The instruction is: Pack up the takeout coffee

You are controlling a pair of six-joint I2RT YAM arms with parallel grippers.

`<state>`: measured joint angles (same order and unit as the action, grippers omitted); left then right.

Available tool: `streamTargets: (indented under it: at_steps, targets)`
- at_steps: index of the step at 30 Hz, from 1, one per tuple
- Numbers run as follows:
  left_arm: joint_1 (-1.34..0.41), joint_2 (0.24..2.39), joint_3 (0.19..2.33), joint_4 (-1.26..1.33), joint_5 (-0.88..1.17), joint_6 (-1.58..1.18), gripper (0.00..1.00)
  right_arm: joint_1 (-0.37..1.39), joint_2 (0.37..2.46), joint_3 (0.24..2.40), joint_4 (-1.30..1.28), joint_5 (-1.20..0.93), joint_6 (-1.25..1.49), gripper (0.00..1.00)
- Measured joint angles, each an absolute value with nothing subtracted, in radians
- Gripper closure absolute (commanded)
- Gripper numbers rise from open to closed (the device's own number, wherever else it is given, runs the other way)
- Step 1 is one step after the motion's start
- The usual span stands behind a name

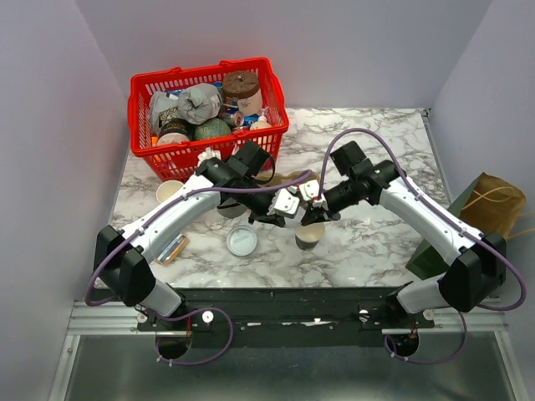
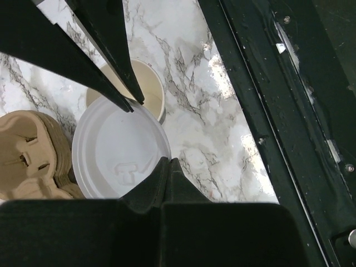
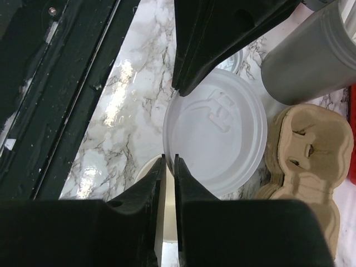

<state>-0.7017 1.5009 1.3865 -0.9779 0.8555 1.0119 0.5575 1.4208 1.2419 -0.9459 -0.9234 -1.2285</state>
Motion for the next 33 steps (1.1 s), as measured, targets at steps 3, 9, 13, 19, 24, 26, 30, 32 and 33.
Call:
streamTargets:
  at_steps: [3, 9, 13, 19, 24, 26, 30, 32, 33]
  targets:
    - [-0.700, 1.489, 1.369, -0.947, 0.846, 0.986, 0.64, 0.559, 1.429, 1.253, -0.968, -0.922, -1.226, 0.99]
    - [-0.695, 1.367, 1.189, -0.688, 0.803, 0.760, 0.31, 0.556, 1.430, 1.258, -0.982, -0.905, -1.182, 0.99]
    - [-0.694, 1.232, 1.015, -0.466, 0.735, 0.584, 0.13, 0.491, 1.423, 1.257, -0.989, -0.973, -1.055, 0.99]
    - [-0.695, 1.172, 0.945, -0.262, 0.632, 0.397, 0.01, 0.307, 1.444, 1.268, -0.982, -1.163, -0.821, 0.99]
    - [-0.702, 1.177, 0.941, -0.145, 0.548, 0.323, 0.01, 0.284, 1.448, 1.248, -0.884, -1.290, -0.539, 0.99]
    - [-0.713, 1.186, 0.939, -0.107, 0.519, 0.309, 0.01, 0.284, 1.461, 1.227, -0.846, -1.348, -0.439, 0.99]
    - [-0.727, 1.194, 0.920, -0.051, 0.501, 0.297, 0.01, 0.274, 1.528, 1.162, -0.798, -1.419, -0.294, 0.99]
    - [-0.730, 1.196, 0.905, -0.033, 0.501, 0.295, 0.01, 0.261, 1.574, 1.143, -0.800, -1.432, -0.258, 0.99]
    - [-0.731, 1.198, 0.902, -0.029, 0.501, 0.295, 0.01, 0.253, 1.599, 1.143, -0.816, -1.437, -0.263, 0.99]
